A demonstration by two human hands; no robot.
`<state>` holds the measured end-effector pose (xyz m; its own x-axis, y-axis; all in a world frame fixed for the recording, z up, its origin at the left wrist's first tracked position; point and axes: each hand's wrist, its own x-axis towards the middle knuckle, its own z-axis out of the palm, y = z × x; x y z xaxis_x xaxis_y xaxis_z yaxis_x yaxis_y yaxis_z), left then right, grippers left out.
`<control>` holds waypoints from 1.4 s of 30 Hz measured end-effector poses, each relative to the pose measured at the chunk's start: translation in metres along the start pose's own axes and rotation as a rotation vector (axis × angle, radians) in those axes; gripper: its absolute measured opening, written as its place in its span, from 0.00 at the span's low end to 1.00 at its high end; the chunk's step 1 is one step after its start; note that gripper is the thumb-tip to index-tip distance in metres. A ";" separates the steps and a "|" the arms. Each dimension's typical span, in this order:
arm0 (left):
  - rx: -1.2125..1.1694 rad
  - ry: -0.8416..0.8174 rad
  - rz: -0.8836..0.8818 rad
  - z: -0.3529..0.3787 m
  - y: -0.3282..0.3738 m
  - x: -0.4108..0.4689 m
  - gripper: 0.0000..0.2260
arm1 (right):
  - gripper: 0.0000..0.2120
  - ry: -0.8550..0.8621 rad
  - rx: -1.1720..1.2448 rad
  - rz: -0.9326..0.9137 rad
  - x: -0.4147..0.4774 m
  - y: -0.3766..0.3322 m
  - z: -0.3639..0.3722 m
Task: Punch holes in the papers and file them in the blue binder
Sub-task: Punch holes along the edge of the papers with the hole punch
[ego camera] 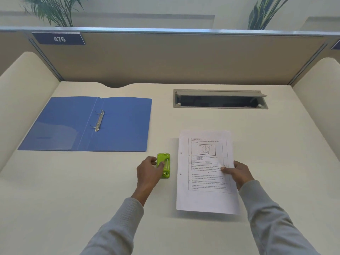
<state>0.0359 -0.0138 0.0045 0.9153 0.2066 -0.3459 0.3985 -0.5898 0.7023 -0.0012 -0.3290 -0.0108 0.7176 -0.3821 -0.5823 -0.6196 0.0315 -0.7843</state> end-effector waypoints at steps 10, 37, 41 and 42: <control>-0.202 -0.030 -0.064 0.002 -0.011 -0.004 0.12 | 0.17 0.018 -0.033 0.036 0.008 0.011 0.005; -0.452 -0.052 -0.098 0.003 0.012 0.059 0.02 | 0.12 -0.003 0.009 0.094 0.015 0.016 0.003; -0.478 -0.057 -0.065 0.003 0.030 0.079 0.04 | 0.14 0.002 -0.066 0.047 0.015 0.014 0.005; -0.481 -0.055 -0.061 0.003 0.033 0.083 0.04 | 0.14 0.005 -0.081 0.036 0.015 0.013 0.006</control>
<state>0.1247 -0.0186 -0.0036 0.8900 0.1802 -0.4189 0.4455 -0.1479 0.8830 0.0033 -0.3291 -0.0312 0.6926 -0.3871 -0.6087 -0.6692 -0.0297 -0.7425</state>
